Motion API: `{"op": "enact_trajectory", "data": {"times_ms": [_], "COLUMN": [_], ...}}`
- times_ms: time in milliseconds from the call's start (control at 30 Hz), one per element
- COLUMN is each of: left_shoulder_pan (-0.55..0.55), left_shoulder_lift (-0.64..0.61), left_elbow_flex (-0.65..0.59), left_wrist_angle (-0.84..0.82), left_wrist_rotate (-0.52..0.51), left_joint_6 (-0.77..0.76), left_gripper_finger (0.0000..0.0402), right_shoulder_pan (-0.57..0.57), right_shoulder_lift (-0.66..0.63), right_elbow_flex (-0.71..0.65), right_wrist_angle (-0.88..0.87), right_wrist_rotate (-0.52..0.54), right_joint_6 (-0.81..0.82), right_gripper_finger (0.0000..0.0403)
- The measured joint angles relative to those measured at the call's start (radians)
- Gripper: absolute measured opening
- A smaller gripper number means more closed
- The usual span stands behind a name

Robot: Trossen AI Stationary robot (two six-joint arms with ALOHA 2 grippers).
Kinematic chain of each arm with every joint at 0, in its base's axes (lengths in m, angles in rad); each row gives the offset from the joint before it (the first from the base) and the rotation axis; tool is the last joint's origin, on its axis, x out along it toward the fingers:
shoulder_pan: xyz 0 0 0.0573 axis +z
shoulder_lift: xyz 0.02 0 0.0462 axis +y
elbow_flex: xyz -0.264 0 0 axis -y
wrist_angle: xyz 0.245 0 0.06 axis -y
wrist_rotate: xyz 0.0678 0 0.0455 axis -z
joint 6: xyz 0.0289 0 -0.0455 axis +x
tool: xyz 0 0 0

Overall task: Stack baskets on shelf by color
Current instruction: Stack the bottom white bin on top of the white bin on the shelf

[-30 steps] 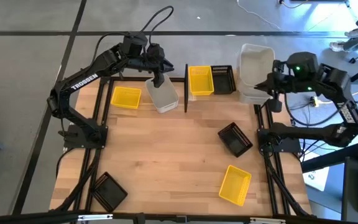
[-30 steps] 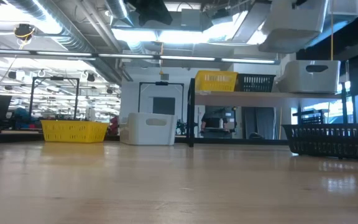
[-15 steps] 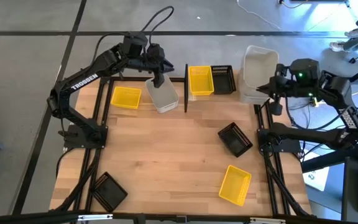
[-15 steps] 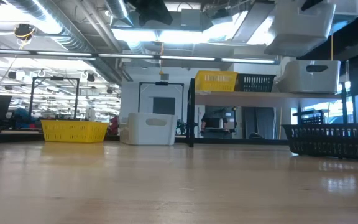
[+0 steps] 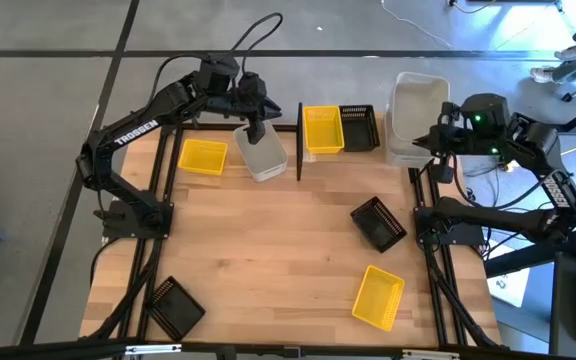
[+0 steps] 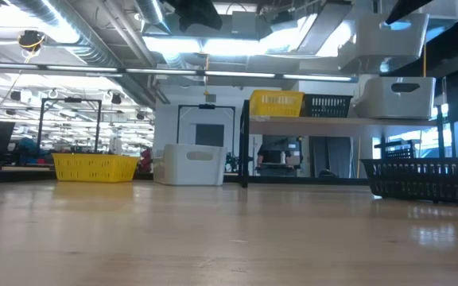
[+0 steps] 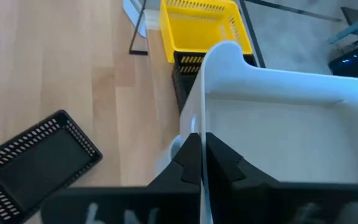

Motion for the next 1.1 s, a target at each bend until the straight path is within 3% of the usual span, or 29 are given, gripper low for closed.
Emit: {"op": "enact_trajectory", "data": {"times_ms": [1100], "left_shoulder_pan": [0.0], "left_shoulder_lift": [0.0], "left_elbow_flex": [0.0], "left_wrist_angle": [0.0], "left_wrist_rotate": [-0.001], "left_joint_6": [0.0], "left_gripper_finger": [0.0063], "right_shoulder_pan": [-0.21], "right_shoulder_lift": [0.022], "right_elbow_flex": [0.0], "right_wrist_angle": [-0.052], "right_wrist_rotate": [-0.154], "right_joint_6": [-0.161], "right_gripper_finger": [0.0]}}
